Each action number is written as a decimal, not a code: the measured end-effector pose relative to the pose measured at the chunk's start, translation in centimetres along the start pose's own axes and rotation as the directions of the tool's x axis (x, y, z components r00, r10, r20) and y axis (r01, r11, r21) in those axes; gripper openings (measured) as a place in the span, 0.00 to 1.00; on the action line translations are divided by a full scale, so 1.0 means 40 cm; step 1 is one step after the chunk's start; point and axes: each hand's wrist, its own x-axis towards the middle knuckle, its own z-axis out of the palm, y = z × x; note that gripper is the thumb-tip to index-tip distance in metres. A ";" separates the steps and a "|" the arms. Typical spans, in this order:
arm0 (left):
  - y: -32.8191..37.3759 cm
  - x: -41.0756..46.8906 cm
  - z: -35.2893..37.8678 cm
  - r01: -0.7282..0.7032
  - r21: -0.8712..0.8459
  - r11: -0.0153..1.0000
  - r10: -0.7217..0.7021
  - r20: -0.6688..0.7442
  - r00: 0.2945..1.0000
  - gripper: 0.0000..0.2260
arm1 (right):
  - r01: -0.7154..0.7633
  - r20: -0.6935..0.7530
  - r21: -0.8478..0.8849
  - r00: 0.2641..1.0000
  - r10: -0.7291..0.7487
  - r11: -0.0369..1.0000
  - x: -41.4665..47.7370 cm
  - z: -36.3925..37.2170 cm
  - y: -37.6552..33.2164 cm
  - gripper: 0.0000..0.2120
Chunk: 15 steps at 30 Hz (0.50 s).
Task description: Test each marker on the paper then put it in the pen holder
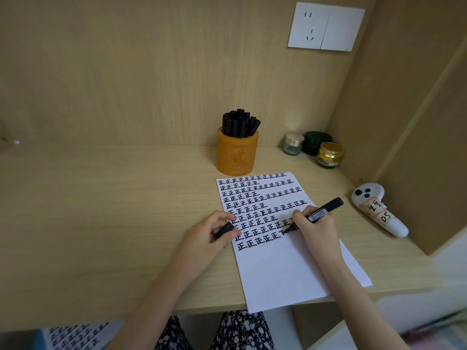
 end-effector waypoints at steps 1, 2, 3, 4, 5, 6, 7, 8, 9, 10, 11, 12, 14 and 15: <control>0.000 0.000 0.001 -0.001 -0.002 1.000 0.001 0.000 1.000 0.09 | 0.001 -0.003 0.000 1.000 -0.001 1.000 0.000 -0.001 0.001 0.13; 0.000 0.001 0.001 -0.001 -0.004 1.000 0.001 -0.001 1.000 0.09 | 0.004 -0.006 0.001 1.000 -0.004 1.000 0.000 -0.001 0.001 0.13; 0.000 0.002 0.001 0.000 -0.003 1.000 0.000 -0.002 1.000 0.09 | 0.008 -0.008 0.002 1.000 -0.008 1.000 -0.001 -0.002 0.000 0.13; 0.000 0.002 0.001 0.000 0.002 1.000 0.000 -0.002 1.000 0.09 | 0.009 -0.009 0.006 1.000 -0.009 1.000 -0.001 -0.002 -0.001 0.13; -0.001 0.001 0.000 0.000 0.007 1.000 0.000 -0.002 1.000 0.09 | 0.006 -0.010 0.012 1.000 -0.006 1.000 -0.002 -0.002 -0.002 0.13; -0.001 0.001 0.000 -0.001 0.007 1.000 0.001 -0.002 1.000 0.09 | 0.004 -0.011 0.022 1.000 -0.004 1.000 -0.002 -0.003 -0.002 0.12; -0.002 0.001 0.000 -0.003 0.006 1.000 0.003 -0.003 1.000 0.09 | 0.000 -0.012 0.032 1.000 0.000 1.000 -0.002 -0.003 -0.002 0.12; -0.003 0.001 0.000 -0.003 0.004 1.000 0.003 -0.003 1.000 0.09 | -0.004 -0.011 0.039 1.000 0.004 0.999 -0.002 -0.003 -0.002 0.12; -0.003 0.001 0.000 -0.004 0.005 1.000 0.004 -0.002 1.000 0.09 | -0.007 -0.009 0.044 1.000 0.007 0.999 -0.002 -0.003 -0.002 0.12; -0.002 0.001 0.000 -0.005 0.008 1.000 0.005 -0.002 1.000 0.09 | -0.007 -0.004 0.045 1.000 0.007 0.999 -0.002 -0.003 -0.001 0.13; -0.003 0.001 0.001 -0.007 0.013 1.000 0.007 -0.003 1.000 0.09 | -0.004 0.002 0.046 1.000 0.004 0.999 -0.001 -0.002 0.001 0.14; -0.003 0.001 0.001 -0.008 0.016 1.000 0.009 -0.005 1.000 0.09 | -0.001 0.008 0.047 1.000 0.001 0.999 -0.001 -0.001 0.002 0.15; -0.004 0.001 0.001 -0.009 0.019 1.000 0.009 -0.007 1.000 0.09 | 0.006 0.024 0.045 1.000 -0.007 0.999 -0.003 0.001 0.001 0.15; -0.003 0.001 0.001 -0.008 0.019 1.000 0.008 -0.006 1.000 0.09 | 0.009 0.030 0.041 0.999 -0.010 0.999 -0.003 0.001 0.001 0.15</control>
